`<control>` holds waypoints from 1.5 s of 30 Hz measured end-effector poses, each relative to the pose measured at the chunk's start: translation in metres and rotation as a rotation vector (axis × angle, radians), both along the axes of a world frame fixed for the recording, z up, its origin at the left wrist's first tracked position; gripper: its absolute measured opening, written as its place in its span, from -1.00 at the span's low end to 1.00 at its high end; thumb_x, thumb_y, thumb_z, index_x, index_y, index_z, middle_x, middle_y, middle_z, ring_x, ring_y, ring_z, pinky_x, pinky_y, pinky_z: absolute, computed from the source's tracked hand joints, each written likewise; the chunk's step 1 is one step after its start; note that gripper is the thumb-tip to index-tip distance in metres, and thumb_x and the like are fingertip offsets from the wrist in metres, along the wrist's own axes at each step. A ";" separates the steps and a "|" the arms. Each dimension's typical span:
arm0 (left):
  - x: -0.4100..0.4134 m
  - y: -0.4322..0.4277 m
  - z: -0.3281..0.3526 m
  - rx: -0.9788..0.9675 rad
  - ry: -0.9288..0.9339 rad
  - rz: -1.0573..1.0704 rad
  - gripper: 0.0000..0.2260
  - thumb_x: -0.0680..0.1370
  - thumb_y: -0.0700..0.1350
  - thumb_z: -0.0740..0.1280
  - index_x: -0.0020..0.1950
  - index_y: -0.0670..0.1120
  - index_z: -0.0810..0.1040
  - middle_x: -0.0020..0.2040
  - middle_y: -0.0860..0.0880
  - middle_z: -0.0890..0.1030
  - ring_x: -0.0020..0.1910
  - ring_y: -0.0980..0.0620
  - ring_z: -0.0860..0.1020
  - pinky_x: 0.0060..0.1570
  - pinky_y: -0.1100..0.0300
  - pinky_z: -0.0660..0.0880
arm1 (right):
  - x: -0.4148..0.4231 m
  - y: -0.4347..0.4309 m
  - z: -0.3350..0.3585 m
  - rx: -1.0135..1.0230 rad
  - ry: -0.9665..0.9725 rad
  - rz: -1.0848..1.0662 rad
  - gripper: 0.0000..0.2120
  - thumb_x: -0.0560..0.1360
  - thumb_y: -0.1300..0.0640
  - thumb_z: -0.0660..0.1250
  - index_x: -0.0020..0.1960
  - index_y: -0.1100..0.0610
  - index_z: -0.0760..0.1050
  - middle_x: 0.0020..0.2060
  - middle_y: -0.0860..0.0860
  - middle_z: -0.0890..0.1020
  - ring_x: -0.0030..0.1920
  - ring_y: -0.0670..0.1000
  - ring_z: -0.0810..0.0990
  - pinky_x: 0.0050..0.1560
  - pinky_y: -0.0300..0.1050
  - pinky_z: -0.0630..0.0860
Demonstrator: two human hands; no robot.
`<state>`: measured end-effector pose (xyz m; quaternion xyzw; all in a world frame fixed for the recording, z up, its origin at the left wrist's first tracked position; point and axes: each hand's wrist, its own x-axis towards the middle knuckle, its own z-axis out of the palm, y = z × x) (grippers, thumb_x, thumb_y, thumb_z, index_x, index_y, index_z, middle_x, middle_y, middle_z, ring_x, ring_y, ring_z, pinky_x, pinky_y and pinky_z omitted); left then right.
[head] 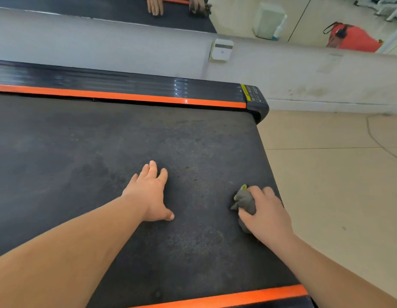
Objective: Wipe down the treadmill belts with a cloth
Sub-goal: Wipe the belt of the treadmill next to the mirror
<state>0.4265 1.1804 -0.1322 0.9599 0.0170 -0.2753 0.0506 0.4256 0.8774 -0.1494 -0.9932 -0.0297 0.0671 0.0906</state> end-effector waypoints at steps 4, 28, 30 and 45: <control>0.024 0.007 -0.002 0.205 0.095 0.096 0.55 0.03 0.61 0.47 0.63 -0.09 -0.39 0.62 -0.32 -0.31 0.62 -0.33 -0.29 0.56 -0.36 -0.13 | 0.033 0.034 -0.003 0.010 0.011 0.290 -0.65 0.50 -0.23 0.33 0.20 -0.14 0.37 0.01 -0.08 0.34 0.11 0.05 0.47 -0.11 -0.01 0.52; 0.024 0.022 -0.017 0.115 0.034 0.033 0.57 -0.02 0.67 0.39 0.64 -0.07 -0.39 0.63 -0.28 -0.31 0.63 -0.30 -0.25 0.59 -0.25 0.05 | 0.144 0.132 -0.019 -0.001 -0.233 -0.202 -0.58 0.53 -0.13 0.38 0.31 -0.02 0.39 0.08 0.10 0.41 0.04 0.21 0.50 -0.20 0.00 0.35; 0.021 0.023 -0.018 0.108 0.020 0.034 0.55 -0.01 0.67 0.38 0.64 -0.05 -0.38 0.64 -0.26 -0.31 0.63 -0.28 -0.27 0.60 -0.24 0.03 | 0.104 0.165 -0.025 0.027 -0.316 -0.014 -0.58 0.45 -0.12 0.43 0.23 -0.01 0.42 0.02 0.07 0.41 -0.05 0.16 0.49 -0.27 -0.04 0.32; 0.020 0.023 -0.020 0.087 0.025 0.075 0.55 0.01 0.63 0.43 0.62 -0.04 -0.43 0.61 -0.25 -0.40 0.61 -0.28 -0.36 0.61 -0.25 -0.07 | 0.068 0.162 -0.021 -0.020 -0.296 0.184 -0.60 0.38 -0.12 0.45 0.13 -0.05 0.43 -0.06 0.04 0.44 -0.15 0.16 0.55 -0.29 -0.07 0.32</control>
